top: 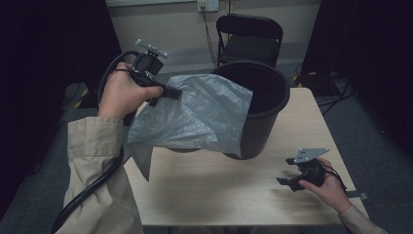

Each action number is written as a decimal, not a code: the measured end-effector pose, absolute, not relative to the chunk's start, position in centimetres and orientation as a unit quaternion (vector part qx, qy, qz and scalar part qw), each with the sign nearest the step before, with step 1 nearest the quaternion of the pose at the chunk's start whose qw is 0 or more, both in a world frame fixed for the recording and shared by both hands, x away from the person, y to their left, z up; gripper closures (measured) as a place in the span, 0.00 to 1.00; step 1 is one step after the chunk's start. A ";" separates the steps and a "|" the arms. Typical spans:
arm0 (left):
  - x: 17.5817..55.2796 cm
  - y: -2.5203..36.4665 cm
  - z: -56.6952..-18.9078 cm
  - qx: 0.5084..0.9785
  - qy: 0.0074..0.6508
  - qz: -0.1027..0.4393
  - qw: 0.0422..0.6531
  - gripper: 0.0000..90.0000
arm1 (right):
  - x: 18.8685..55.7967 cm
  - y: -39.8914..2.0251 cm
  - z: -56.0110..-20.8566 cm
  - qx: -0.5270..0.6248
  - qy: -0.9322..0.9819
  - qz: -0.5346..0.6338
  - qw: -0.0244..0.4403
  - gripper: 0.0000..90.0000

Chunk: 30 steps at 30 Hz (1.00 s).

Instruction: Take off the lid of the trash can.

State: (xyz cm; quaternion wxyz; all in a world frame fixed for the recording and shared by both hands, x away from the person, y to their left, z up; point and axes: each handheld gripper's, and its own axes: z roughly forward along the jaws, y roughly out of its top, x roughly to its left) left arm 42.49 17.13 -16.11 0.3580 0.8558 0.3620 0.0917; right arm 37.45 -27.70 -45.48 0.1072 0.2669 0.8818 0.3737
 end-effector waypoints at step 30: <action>43.3 17.0 -17.5 0.857 0.363 0.080 0.357 1.00 | 40.3 -18.2 -32.7 0.168 0.886 0.431 0.005 0.34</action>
